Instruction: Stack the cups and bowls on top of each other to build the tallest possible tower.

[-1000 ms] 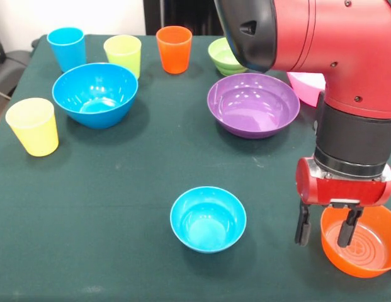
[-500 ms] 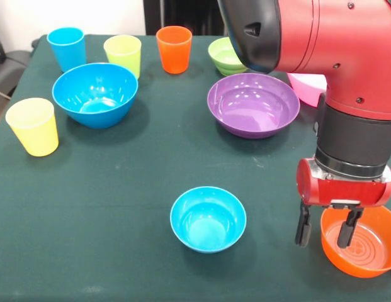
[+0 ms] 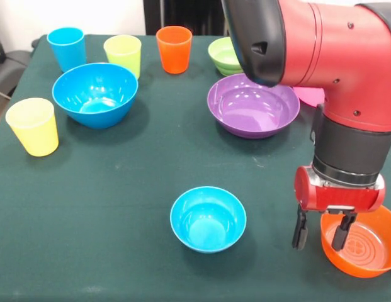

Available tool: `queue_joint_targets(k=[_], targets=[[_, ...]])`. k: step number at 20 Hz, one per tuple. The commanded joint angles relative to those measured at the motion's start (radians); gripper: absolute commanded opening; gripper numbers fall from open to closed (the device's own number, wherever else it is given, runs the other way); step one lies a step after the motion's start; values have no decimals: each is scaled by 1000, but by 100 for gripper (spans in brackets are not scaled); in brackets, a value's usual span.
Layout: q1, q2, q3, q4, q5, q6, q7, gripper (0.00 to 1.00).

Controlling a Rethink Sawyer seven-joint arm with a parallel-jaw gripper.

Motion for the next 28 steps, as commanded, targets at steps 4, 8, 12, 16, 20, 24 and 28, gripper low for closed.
queue_joint_targets(k=[4, 8, 12, 16, 20, 24, 28], targets=[[35, 62, 45, 69, -7, -40, 123, 100], [49, 59, 34, 87, 0, -46, 145, 100], [61, 61, 25, 88, 9, -41, 159, 100], [67, 70, 16, 79, 14, -45, 166, 100], [70, 71, 8, 80, 13, -60, 156, 100], [66, 70, 11, 87, 20, -78, 142, 0], [67, 66, 9, 97, 27, -80, 153, 0]])
